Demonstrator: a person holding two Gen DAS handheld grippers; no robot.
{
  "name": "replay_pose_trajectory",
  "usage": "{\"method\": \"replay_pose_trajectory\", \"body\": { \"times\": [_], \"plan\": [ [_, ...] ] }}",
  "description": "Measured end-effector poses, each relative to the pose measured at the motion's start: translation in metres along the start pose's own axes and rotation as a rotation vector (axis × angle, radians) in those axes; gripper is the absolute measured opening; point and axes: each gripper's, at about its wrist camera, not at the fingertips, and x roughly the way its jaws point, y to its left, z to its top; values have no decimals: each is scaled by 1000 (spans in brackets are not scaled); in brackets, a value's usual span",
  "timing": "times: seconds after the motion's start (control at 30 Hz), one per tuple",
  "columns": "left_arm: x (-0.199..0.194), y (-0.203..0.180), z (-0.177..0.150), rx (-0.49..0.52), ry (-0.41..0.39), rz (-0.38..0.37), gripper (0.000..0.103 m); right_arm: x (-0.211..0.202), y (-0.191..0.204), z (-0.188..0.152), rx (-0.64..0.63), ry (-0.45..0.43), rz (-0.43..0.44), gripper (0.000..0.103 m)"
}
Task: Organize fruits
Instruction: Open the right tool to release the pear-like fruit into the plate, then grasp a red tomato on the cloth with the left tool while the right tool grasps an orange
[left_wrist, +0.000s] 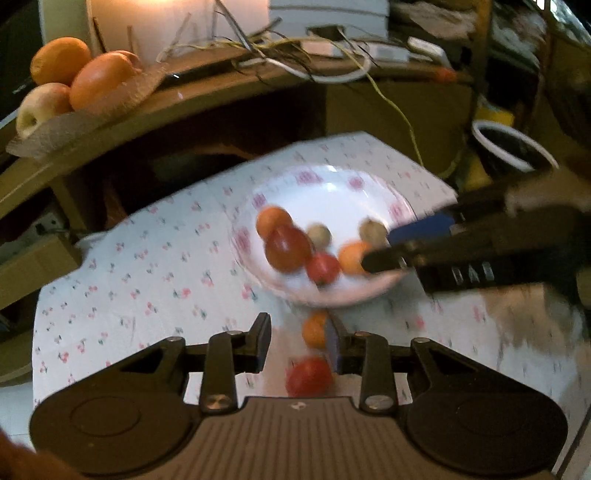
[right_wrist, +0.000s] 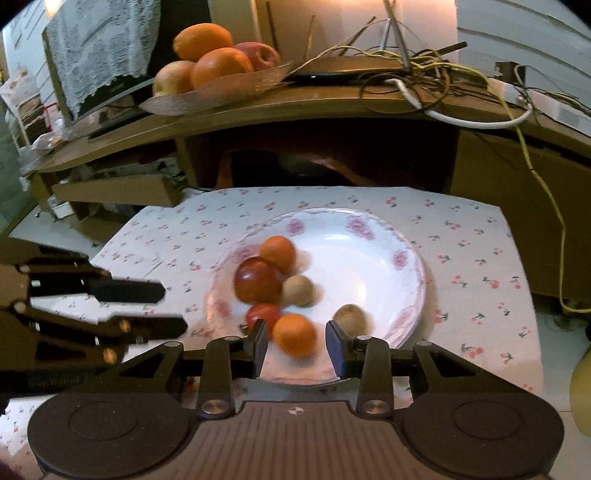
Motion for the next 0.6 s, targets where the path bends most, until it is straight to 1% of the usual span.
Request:
{"method": "replay_pose_trajectory", "body": {
  "times": [0.13,0.27,0.43,0.5,0.6],
  "plan": [
    [3,-5,-12,39,35,-14,39,-3,8,-1,-12,4,22,37],
    [14,-4,-22,37,75,-9,40,-5,15,-5,-16,17,46,39],
    [24,-7,-26,36,80,-30,41,-4,23,-11,-26,47,70,40],
    [30,-10,-28,51,102,-18,41,-4,26,-12,-27,59,82,40],
    [28,-10,-30,43,96,-21,38,-4,29,-15,-34,68,94,40]
  ]
}}
